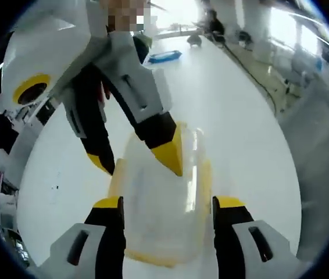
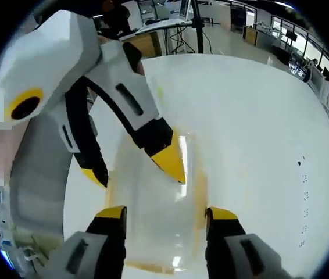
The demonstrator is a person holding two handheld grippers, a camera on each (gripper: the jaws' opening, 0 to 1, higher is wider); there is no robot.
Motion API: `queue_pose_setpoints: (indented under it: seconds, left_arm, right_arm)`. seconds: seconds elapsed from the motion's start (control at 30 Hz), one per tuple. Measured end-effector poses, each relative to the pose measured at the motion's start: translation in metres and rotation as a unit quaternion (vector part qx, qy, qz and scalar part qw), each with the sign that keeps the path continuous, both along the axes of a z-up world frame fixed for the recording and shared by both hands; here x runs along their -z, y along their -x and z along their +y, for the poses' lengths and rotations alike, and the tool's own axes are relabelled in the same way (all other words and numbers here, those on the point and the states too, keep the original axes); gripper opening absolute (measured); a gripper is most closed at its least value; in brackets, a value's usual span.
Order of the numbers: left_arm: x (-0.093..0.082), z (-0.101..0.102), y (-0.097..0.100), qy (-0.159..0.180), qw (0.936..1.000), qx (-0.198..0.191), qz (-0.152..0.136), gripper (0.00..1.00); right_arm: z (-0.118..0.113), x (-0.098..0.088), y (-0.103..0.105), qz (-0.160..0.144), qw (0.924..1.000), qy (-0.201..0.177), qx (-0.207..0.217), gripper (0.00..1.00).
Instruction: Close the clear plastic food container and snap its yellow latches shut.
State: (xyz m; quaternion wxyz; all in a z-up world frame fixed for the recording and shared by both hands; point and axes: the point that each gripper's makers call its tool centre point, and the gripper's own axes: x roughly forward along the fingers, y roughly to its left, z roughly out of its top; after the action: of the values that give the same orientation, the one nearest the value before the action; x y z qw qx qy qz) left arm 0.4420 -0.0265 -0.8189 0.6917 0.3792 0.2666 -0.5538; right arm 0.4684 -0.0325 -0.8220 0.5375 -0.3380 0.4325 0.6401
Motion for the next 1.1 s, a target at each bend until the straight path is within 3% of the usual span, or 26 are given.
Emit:
queue_pose_setpoints:
  seconds: [0.1, 0.37, 0.7, 0.93, 1.07, 1.1]
  left_arm:
    - [0.002, -0.002, 0.003, 0.001, 1.0000, -0.004, -0.005, 0.59]
    - [0.005, -0.007, 0.007, -0.012, 0.9981, 0.026, -0.054, 0.54]
    - [0.004, -0.007, 0.005, 0.008, 0.9985, 0.011, -0.053, 0.51]
    - [0.005, -0.007, 0.004, 0.003, 0.9986, 0.007, -0.052, 0.51]
    - [0.006, -0.008, 0.004, 0.001, 0.9985, 0.003, -0.054, 0.50]
    - [0.006, -0.009, 0.005, 0.005, 0.9986, 0.005, -0.052, 0.49]
  right_arm:
    - [0.003, 0.001, 0.002, 0.012, 0.9999, -0.006, 0.004, 0.55]
    - [0.010, 0.003, 0.005, 0.030, 0.9993, -0.015, 0.015, 0.58]
    - [0.014, 0.006, 0.003, 0.058, 0.9975, -0.016, 0.036, 0.58]
    - [0.015, 0.007, 0.004, 0.077, 0.9965, 0.002, 0.034, 0.56]
    - [0.016, 0.009, 0.004, 0.094, 0.9949, 0.014, 0.034, 0.55]
    - [0.017, 0.009, 0.014, 0.121, 0.9920, 0.018, 0.030, 0.54]
